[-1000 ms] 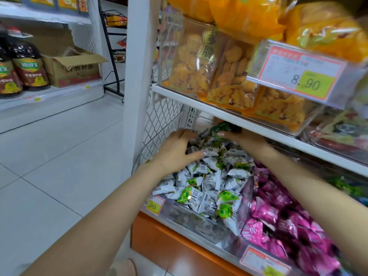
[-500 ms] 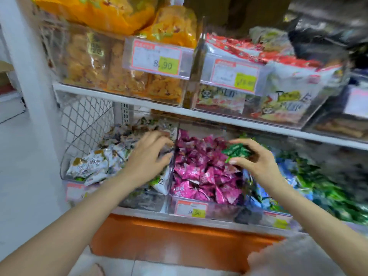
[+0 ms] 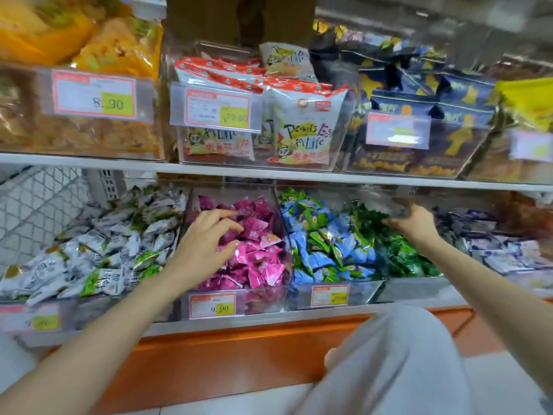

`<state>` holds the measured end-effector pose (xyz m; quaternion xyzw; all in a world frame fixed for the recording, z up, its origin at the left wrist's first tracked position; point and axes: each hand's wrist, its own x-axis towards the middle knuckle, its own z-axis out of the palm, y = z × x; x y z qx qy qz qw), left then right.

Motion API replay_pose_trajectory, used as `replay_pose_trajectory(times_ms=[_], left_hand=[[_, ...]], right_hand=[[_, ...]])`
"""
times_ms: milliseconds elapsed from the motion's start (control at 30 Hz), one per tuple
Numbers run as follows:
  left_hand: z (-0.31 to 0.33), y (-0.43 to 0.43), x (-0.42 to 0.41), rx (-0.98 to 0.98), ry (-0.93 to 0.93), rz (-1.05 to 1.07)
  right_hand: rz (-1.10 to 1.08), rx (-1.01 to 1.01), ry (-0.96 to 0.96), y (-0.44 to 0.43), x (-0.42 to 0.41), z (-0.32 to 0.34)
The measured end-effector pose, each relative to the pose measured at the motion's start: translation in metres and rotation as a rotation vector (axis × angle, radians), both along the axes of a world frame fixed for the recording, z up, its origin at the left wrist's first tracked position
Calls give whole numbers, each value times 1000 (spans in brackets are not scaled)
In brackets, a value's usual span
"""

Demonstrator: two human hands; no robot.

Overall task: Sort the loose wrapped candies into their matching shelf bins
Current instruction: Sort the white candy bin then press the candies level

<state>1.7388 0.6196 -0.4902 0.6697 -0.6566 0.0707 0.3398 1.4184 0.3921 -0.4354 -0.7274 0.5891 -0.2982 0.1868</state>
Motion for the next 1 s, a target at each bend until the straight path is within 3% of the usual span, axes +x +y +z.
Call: replay_pose_trajectory(times_ms=[100,200,467,600,767,967,1000], left_hand=[[0,0,3,-25,6,22],[0,6,10,-7,13,32],[1,23,41,0,-20,153],[6,35,64,18,15,327],[5,46,107,200,18,575],[-6,45,149,362,31,601],[-7,44,155,414,50,610]], right_hand=[[57,-69,115,12,9,-3],[307,-123,155,43,38,-6],[846,-191,106,117,168,-3],[959,-222,141,129,235,-3],[1041,-171,119,138,311,0],[1101,-18,227,136,386,-1],[1155,-6,176,133,395,-4]])
